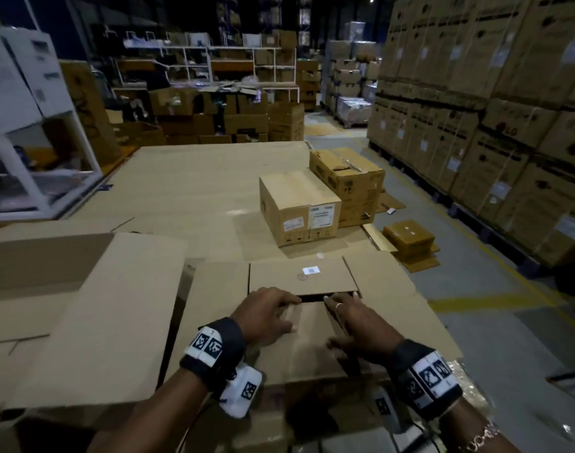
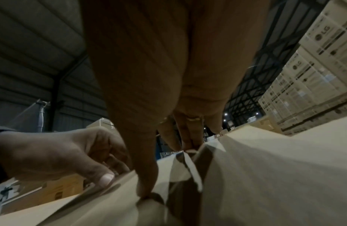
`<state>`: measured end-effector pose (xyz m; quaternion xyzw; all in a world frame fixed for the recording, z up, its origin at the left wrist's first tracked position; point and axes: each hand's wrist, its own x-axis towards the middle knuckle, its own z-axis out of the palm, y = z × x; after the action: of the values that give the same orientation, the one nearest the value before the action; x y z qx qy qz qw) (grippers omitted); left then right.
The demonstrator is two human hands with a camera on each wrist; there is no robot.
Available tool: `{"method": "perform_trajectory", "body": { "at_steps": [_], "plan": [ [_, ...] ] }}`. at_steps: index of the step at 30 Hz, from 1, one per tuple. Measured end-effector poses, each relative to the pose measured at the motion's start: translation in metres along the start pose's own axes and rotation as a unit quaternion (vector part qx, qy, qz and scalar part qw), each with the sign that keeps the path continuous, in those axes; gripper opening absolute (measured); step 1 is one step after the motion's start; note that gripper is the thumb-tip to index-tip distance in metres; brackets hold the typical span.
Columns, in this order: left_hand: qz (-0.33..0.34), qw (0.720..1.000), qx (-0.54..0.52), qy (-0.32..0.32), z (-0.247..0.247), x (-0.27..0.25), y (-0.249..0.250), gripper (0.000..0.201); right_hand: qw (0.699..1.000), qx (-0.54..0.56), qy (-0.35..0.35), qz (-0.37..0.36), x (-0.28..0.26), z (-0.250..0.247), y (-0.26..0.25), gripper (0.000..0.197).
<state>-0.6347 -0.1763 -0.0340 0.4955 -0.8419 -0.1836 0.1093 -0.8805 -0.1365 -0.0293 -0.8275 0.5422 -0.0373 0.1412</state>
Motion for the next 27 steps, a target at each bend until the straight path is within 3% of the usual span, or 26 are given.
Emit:
{"method": "perform_trajectory", "body": {
  "at_steps": [3, 7, 10, 13, 17, 20, 24, 27],
  "plan": [
    [0.027, 0.992, -0.052, 0.115, -0.008, -0.020, 0.010, 0.050, 0.997, 0.000, 0.074, -0.013, -0.024, -0.010, -0.014, 0.075],
    [0.077, 0.973, -0.082, 0.203, -0.014, -0.053, 0.030, 0.034, 0.983, 0.005, 0.179, -0.026, -0.063, -0.011, -0.030, 0.065],
    [0.095, 0.959, -0.146, 0.223, -0.021, -0.084, 0.053, 0.022, 0.963, -0.017, 0.266, -0.045, -0.092, -0.007, -0.039, 0.054],
    [0.086, 0.958, -0.210, 0.177, -0.019, -0.119, 0.067, 0.021, 0.949, -0.007, 0.313, -0.044, -0.122, 0.004, -0.047, 0.040],
    [0.106, 0.961, -0.237, 0.096, 0.008, -0.159, 0.067, 0.028, 0.959, 0.001, 0.283, -0.008, -0.163, 0.027, -0.067, 0.025],
    [0.095, 0.955, -0.269, 0.075, 0.040, -0.185, 0.065, 0.035, 0.974, 0.040, 0.223, 0.017, -0.183, 0.052, -0.070, 0.028],
    [0.060, 0.954, -0.280, 0.095, 0.082, -0.200, 0.056, 0.035, 0.989, 0.074, 0.124, 0.024, -0.186, 0.087, -0.064, 0.035],
    [0.042, 0.959, -0.260, 0.104, 0.101, -0.195, 0.051, 0.042, 0.991, 0.077, 0.112, 0.008, -0.174, 0.104, -0.055, 0.031]
  ]
}}
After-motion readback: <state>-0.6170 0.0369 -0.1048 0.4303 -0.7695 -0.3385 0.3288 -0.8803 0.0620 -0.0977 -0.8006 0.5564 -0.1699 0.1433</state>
